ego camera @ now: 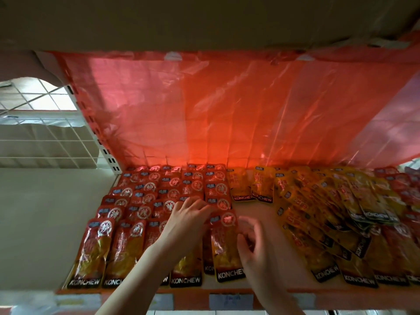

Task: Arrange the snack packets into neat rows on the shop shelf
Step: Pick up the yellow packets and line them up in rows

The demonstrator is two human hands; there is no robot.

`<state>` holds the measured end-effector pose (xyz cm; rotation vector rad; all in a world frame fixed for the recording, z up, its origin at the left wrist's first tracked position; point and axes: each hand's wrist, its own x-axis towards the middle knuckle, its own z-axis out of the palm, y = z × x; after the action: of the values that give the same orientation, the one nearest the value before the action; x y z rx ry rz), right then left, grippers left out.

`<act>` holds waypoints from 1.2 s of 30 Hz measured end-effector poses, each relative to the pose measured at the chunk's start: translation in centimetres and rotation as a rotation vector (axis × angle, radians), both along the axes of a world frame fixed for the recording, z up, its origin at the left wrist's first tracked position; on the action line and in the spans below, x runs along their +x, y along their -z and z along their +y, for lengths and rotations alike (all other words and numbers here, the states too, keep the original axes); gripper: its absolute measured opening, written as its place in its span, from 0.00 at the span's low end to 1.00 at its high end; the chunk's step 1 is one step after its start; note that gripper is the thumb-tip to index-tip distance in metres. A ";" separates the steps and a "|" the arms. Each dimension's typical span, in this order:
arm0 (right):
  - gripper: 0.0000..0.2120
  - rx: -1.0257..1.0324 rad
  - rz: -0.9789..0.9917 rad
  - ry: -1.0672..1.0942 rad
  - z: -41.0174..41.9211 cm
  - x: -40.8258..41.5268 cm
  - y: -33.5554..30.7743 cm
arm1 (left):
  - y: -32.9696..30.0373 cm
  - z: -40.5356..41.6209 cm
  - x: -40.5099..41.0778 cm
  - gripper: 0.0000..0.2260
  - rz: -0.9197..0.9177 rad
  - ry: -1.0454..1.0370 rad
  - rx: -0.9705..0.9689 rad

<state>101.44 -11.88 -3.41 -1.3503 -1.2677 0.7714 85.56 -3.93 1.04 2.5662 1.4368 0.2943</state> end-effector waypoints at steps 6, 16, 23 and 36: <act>0.08 0.028 -0.031 0.069 0.3 -1.4 1.0 | -0.1 0.8 0.3 0.16 -0.050 -0.020 -0.047; 0.19 0.033 -0.676 0.042 -0.8 -1.2 -0.1 | -0.8 2.8 1.1 0.10 -0.128 -0.054 -0.071; 0.19 0.078 -0.653 0.074 -0.4 -1.5 0.8 | -0.6 3.3 1.6 0.12 -0.197 -0.062 -0.067; 0.22 -0.015 -0.666 0.197 0.5 -2.4 0.7 | -0.6 -4.9 -2.7 0.29 0.109 -0.256 0.079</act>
<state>99.02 -11.38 -4.07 -1.7918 -1.5978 0.1844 82.85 -8.83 1.60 2.4923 1.8327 0.2539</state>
